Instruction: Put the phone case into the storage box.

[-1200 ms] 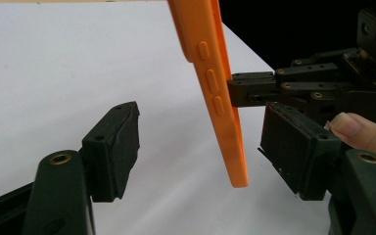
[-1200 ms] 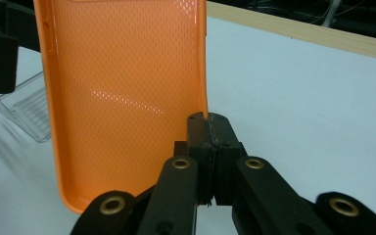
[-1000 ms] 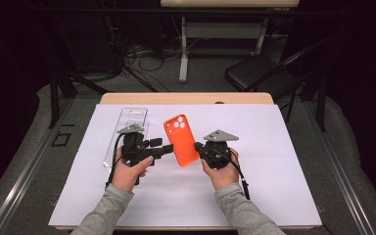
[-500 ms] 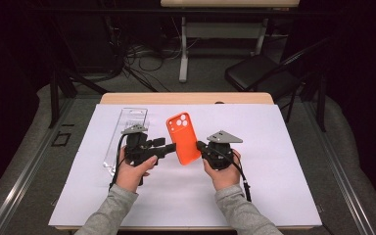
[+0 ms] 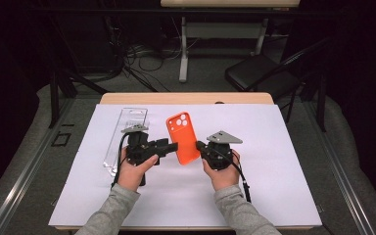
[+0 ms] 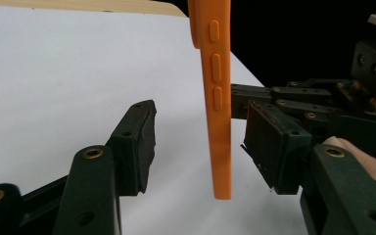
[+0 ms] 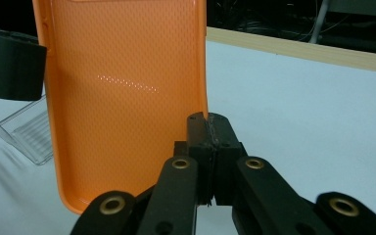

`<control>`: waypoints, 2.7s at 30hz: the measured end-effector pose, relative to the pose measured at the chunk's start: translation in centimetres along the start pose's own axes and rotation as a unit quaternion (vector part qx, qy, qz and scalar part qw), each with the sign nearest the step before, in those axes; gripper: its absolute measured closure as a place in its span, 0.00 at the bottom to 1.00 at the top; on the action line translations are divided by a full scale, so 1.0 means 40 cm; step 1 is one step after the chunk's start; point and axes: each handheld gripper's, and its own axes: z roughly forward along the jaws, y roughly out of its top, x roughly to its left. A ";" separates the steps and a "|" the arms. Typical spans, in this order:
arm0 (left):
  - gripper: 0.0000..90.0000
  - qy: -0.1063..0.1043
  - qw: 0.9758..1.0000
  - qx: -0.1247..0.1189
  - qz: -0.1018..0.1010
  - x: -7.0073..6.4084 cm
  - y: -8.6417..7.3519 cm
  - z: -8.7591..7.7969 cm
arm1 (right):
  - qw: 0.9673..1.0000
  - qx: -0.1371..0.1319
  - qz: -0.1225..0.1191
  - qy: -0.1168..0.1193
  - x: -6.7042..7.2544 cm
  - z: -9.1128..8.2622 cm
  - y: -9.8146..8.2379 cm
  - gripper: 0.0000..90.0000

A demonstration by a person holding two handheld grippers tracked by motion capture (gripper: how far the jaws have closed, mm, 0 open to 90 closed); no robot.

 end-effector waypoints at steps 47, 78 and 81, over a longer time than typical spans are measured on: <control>0.86 -0.002 0.999 -0.005 -0.031 0.008 0.013 0.005 | 1.000 0.010 -0.007 0.018 0.027 0.011 -0.013 0.99; 0.89 -0.017 0.996 -0.010 -0.084 0.024 0.008 0.001 | 1.000 0.011 -0.009 0.022 0.033 0.015 -0.017 0.99; 0.89 -0.017 0.996 -0.010 -0.083 0.023 0.007 0.001 | 1.000 0.012 -0.008 0.022 0.033 0.016 -0.017 0.99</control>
